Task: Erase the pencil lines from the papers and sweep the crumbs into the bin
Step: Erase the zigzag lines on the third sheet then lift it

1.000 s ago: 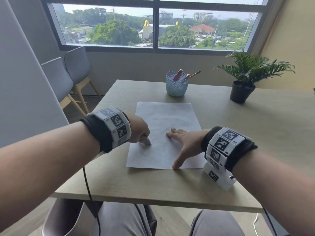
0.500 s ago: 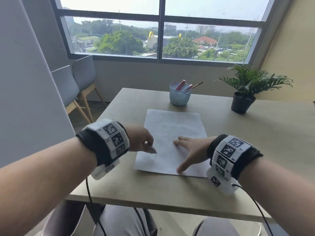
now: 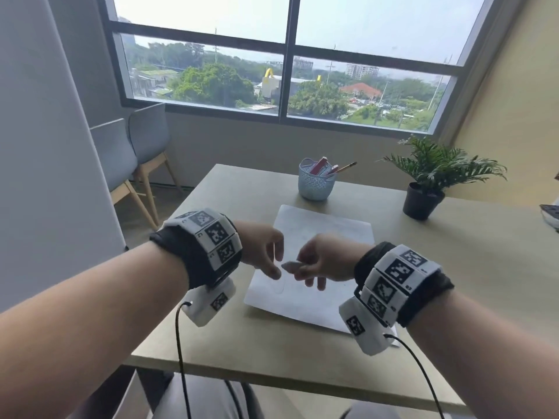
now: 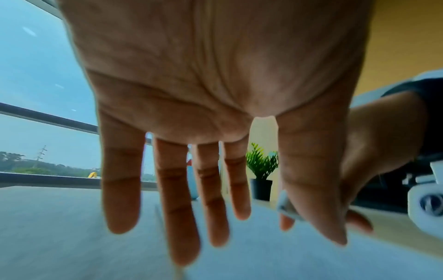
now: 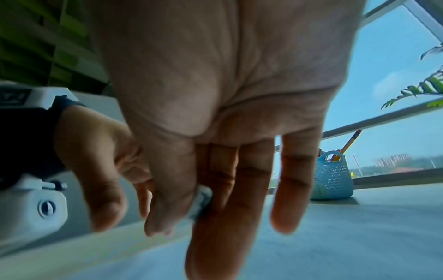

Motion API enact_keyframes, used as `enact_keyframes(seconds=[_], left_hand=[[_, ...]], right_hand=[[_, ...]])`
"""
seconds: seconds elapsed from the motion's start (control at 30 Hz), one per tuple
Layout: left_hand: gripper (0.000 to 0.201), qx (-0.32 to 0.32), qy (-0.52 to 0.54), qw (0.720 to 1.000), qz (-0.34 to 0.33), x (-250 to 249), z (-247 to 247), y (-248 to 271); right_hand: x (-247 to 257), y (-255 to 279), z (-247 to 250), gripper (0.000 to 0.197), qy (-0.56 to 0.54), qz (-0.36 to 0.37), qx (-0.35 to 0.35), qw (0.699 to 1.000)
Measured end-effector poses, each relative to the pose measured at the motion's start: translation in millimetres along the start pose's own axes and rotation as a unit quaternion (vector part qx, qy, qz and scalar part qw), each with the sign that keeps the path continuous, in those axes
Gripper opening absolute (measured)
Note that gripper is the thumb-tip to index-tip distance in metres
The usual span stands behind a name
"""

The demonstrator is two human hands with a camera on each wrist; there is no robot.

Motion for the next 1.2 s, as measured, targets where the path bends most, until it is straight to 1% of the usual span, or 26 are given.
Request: enact_keyframes(seconds=[0.07, 0.13, 0.2, 0.3, 0.43, 0.53, 0.67, 0.8, 0.9, 1.0, 1.1, 1.2], left_hand=[[0.058, 0.037, -0.066, 0.997, 0.027, 10, -10, 1], [0.077, 0.065, -0.122, 0.99, 0.028, 16, -19, 0], [0.089, 0.088, -0.157, 0.983, 0.029, 18, -26, -2], [0.098, 0.098, -0.186, 0.977, 0.027, 17, -32, -6], [0.103, 0.087, -0.185, 0.978, 0.037, 16, -37, -13], [0.105, 0.093, -0.176, 0.979, 0.052, 17, -38, -18], [0.106, 0.094, -0.175, 0.978, 0.056, 18, -39, -19], [0.107, 0.098, -0.171, 0.978, 0.061, 20, -40, -21], [0.106, 0.096, -0.175, 0.978, 0.062, 20, -39, -22], [0.107, 0.092, -0.172, 0.979, 0.06, 20, -39, -23], [0.107, 0.092, -0.169, 0.979, 0.062, 21, -40, -23], [0.107, 0.092, -0.169, 0.979, 0.066, 22, -40, -24]], right_hand=[[-5, -5, -4, 0.02, 0.046, -0.016, 0.008, 0.999], [-8, -11, -7, 0.022, 0.077, -0.028, 0.012, 0.997], [-7, -17, -9, 0.028, 0.104, -0.03, 0.014, 0.994], [-3, -22, -9, 0.029, 0.152, -0.025, 0.017, 0.988], [-2, -22, -1, 0.031, 0.196, -0.027, -0.002, 0.98], [-4, -20, -2, 0.031, 0.21, -0.025, -0.023, 0.977], [0, -13, -11, 0.03, 0.202, -0.002, 0.004, 0.979], [-2, -22, -4, 0.032, 0.197, -0.011, 0.002, 0.98], [1, -24, -4, 0.027, 0.202, -0.006, -0.008, 0.979], [4, -15, -12, 0.024, 0.189, 0.008, 0.018, 0.982], [0, -15, -9, 0.028, 0.17, -0.008, 0.019, 0.985], [-5, -21, -4, 0.03, 0.177, -0.025, 0.006, 0.984]])
Point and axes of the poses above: each hand's wrist, its own y-axis away from the middle knuckle, its own z-axis out of the back of the hand, x = y × z, the point moved 7 cm from there along -y, towards the middle knuckle, and after that the axes turned 14 degrees about -x, right-handed, at the moved point
